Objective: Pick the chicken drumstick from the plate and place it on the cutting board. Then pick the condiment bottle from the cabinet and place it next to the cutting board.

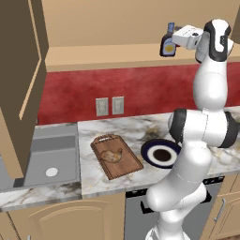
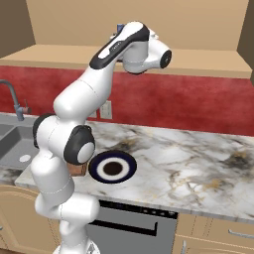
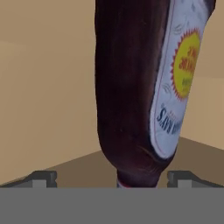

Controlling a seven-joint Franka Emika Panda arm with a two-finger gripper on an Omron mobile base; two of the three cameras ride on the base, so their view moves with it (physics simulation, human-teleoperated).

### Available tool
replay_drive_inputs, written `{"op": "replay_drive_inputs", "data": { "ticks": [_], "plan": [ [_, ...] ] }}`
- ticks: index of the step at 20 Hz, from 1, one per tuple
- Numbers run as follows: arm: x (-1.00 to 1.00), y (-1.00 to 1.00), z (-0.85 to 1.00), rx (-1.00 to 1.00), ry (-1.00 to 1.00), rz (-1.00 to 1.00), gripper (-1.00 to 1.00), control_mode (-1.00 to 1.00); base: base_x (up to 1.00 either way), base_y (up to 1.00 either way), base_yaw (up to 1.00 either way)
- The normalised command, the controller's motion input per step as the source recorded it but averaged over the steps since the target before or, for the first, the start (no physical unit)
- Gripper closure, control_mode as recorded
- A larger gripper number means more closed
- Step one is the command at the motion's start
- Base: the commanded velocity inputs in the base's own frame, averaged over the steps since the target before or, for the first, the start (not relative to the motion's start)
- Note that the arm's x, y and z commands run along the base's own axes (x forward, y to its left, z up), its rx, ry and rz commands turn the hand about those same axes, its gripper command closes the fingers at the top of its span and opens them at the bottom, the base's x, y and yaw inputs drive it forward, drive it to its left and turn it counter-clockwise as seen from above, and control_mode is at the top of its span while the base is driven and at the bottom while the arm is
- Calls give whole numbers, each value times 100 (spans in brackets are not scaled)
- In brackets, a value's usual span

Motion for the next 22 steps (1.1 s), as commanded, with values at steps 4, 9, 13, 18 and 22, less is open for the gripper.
{"op": "replay_drive_inputs", "data": {
  "ticks": [4, 9, 13, 18, 22],
  "plan": [
    [0, 6, 0, 0, 0, 0, -100, -100, 0, 0, 0],
    [0, 10, 0, 0, 0, 0, -100, -100, 0, 0, 0],
    [0, 11, 0, 0, 0, 0, -100, -100, 0, 0, 0],
    [0, 7, 0, 0, 0, 0, -100, -100, 0, 0, 0],
    [7, 0, -1, 0, 0, 0, -100, -100, 0, 0, 0]
  ]
}}
